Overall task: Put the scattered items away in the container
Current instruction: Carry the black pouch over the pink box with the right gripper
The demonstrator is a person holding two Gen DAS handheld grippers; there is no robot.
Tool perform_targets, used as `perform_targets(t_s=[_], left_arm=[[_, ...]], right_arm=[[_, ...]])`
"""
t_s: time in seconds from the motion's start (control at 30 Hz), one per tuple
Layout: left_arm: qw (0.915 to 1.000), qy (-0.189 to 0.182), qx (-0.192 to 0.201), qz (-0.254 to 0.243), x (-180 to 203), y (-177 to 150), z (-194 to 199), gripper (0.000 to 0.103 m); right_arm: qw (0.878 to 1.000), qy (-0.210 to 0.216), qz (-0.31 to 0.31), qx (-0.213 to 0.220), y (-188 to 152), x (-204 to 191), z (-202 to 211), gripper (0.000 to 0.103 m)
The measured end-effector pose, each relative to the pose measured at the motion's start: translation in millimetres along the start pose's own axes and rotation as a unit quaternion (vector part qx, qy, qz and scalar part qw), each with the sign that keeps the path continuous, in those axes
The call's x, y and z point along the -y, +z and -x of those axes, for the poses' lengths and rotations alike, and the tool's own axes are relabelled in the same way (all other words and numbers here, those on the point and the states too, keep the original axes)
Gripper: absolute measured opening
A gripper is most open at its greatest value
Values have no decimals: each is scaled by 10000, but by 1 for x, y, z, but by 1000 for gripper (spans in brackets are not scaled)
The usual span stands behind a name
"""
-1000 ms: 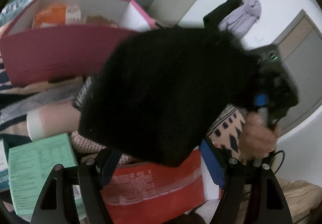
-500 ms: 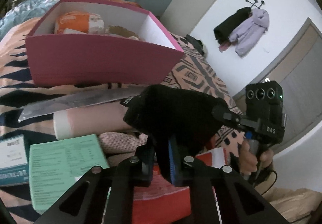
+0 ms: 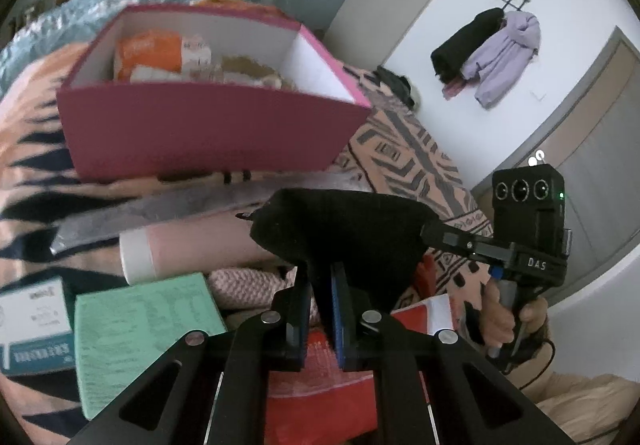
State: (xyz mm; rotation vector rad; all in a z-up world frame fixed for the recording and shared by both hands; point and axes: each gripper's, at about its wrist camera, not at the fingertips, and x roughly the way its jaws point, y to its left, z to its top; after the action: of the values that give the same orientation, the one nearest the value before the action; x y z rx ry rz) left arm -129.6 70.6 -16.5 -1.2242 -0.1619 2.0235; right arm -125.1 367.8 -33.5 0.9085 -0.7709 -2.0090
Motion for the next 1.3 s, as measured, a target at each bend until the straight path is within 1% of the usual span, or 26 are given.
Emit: perform_targets(t_s=[0.03,0.07,0.13,0.17,0.2,0.33,0.37,0.4,0.43,0.5,0.53,0.57,0.6,0.63,0.7,0.77,0.83,0.9,0.93,1.0,1.07,1.17,1.23,1.3], left_arm=[[9999,-24,-83,56,-2,-1,-4,10],[9997,-55,-203,118,-5,-1,-10,13],[9985,-206,-432,281,-11,-3,-21,33],[9975,-266,-550,346,-12,-4,-27,35],[9972,-239,-600,374,-12,-5,-31,36],[9970,-259,-652,329,-10,-4,-39,36],[9971,-254,-646,313,-9,-4,-39,36],[9973,-199,-636,314,-9,-3,-40,32],[9976,-142,-602,308,-9,-3,-39,21],[9981,5,-537,318,-9,-3,-36,8],[9983,112,-473,324,-10,-3,-34,7],[9984,223,-413,314,-10,-3,-32,6],[9983,304,-373,330,-12,-3,-29,5],[9982,325,-341,372,-13,-3,-26,5],[9984,237,-287,433,-16,-3,-21,5],[9985,286,-222,415,-17,-3,-16,5],[9985,229,-237,445,-18,-1,-15,5],[9985,194,-280,436,-20,1,-16,5],[9982,185,-311,471,-21,1,-17,5],[9974,122,-438,554,-24,2,-22,5],[9963,158,-572,620,-26,2,-30,6],[9955,149,-656,672,-27,0,-37,6],[9965,173,-539,615,-24,0,-33,6],[9977,161,-367,545,-20,3,-24,6]], right_arm=[[9999,44,-131,-48,-1,4,-4,14],[9997,83,-213,-97,-2,7,-7,16],[9994,72,-290,-166,-4,12,-12,17],[9992,87,-327,-198,-5,14,-14,17],[9991,97,-358,-219,-5,15,-16,17],[9991,23,-337,-253,-6,17,-20,17],[9991,25,-335,-264,-6,17,-21,17],[9991,16,-323,-283,-6,17,-21,17],[9991,8,-311,-276,-6,17,-21,17],[9990,55,-325,-305,-5,17,-21,17],[9988,32,-356,-324,-5,19,-20,25],[9987,49,-420,-267,-4,22,-17,29],[9986,99,-460,-228,-4,25,-16,31],[9986,104,-484,-188,-2,26,-14,32],[9982,69,-593,-59,2,29,-10,37],[9970,173,-749,16,6,35,-9,48],[9956,205,-916,46,10,41,-13,49],[9957,203,-899,52,11,41,-18,49],[9954,187,-934,36,13,42,-21,48],[9958,60,-910,33,14,42,-23,42],[9965,37,-835,-4,14,40,-26,10],[9974,-68,-721,-5,12,36,-25,10],[9979,-40,-648,26,11,31,-21,10],[9990,-21,-439,81,11,22,-14,10]])
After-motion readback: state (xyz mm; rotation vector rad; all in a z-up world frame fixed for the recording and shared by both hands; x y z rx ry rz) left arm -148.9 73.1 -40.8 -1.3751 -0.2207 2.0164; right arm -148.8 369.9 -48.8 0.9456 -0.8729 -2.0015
